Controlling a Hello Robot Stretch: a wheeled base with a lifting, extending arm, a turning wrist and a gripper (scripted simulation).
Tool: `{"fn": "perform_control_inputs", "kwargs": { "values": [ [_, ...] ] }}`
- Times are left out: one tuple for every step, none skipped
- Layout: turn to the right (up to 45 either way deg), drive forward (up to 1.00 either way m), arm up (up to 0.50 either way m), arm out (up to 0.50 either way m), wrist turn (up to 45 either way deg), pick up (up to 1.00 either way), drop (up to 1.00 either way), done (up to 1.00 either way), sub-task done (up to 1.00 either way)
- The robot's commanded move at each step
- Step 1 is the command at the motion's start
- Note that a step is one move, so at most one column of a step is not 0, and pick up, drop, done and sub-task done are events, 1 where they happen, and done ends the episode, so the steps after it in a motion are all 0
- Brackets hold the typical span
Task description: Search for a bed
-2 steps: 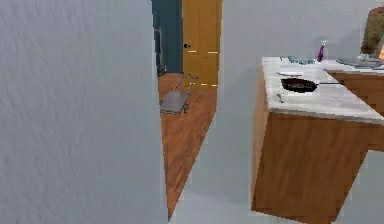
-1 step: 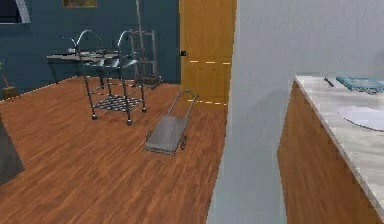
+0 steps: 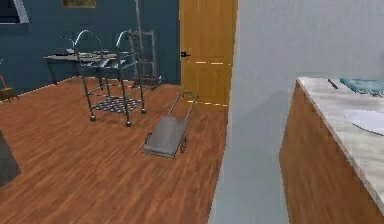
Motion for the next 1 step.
{"fn": "perform_control_inputs", "kwargs": {
  "values": [
    [-15.0,0.0,0.0,0.0,0.0,0.0,0.0,0.0,0.0]
  ]
}}
